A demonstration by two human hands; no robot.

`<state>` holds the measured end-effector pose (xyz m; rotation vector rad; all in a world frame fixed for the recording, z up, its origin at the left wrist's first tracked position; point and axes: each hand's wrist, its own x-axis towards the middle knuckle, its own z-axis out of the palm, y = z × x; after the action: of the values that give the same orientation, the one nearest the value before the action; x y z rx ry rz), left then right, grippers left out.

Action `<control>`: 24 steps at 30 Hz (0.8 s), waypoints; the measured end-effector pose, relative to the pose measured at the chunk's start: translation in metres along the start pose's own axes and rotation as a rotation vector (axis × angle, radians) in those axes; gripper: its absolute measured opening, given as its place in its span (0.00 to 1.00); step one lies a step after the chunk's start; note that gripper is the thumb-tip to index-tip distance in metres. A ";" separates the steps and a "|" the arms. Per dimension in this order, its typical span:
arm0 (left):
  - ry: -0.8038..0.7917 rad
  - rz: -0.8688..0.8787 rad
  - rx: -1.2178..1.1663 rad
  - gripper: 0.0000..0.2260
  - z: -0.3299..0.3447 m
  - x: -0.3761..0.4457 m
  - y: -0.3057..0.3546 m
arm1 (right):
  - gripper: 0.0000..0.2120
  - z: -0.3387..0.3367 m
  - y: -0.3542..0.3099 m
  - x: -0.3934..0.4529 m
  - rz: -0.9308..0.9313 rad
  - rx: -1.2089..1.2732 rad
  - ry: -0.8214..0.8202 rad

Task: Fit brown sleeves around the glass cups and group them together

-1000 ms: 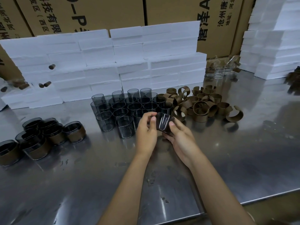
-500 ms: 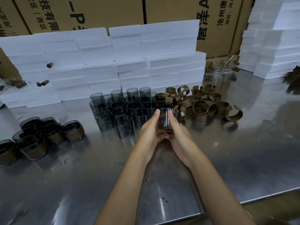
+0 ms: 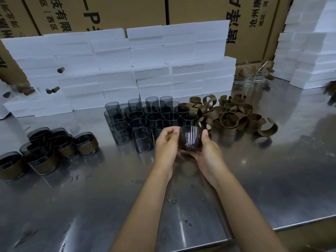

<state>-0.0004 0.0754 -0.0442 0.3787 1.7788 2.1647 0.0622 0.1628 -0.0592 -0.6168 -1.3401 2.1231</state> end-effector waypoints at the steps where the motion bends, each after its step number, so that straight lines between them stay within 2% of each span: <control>1: -0.006 -0.009 -0.005 0.07 0.000 -0.002 0.002 | 0.21 0.000 -0.001 -0.001 -0.004 0.007 0.013; 4: -0.045 -0.044 -0.049 0.18 0.001 -0.006 0.006 | 0.19 0.001 -0.005 -0.005 -0.081 -0.042 0.008; 5: -0.069 -0.065 -0.086 0.23 0.001 -0.006 0.006 | 0.22 0.002 -0.006 -0.007 -0.094 -0.063 0.008; 7: -0.148 -0.127 -0.216 0.29 0.002 -0.007 0.010 | 0.36 0.003 -0.007 -0.009 -0.089 -0.090 -0.031; 8: -0.197 -0.152 -0.278 0.29 0.003 -0.008 0.013 | 0.38 0.003 -0.007 -0.009 -0.100 -0.118 -0.070; 11: -0.320 -0.195 -0.325 0.20 0.003 -0.010 0.015 | 0.34 0.004 -0.007 -0.012 -0.113 -0.196 -0.150; 17: -0.319 -0.139 -0.198 0.20 0.005 -0.008 0.010 | 0.31 0.006 -0.005 -0.015 -0.133 -0.230 -0.159; 18: -0.314 -0.133 -0.172 0.22 0.006 -0.009 0.010 | 0.33 0.006 -0.005 -0.015 -0.139 -0.252 -0.137; 20: -0.292 -0.131 -0.154 0.24 0.008 -0.012 0.010 | 0.45 0.006 -0.005 -0.014 -0.133 -0.297 -0.099; 22: -0.228 -0.094 -0.127 0.22 0.007 -0.012 0.009 | 0.54 0.005 -0.004 -0.013 -0.108 -0.336 -0.083; 24: -0.108 0.002 -0.014 0.16 0.005 -0.009 0.007 | 0.53 0.004 -0.004 -0.013 -0.111 -0.356 -0.072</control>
<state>0.0093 0.0753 -0.0364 0.4850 1.7049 2.1143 0.0695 0.1528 -0.0531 -0.5920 -1.7697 1.8476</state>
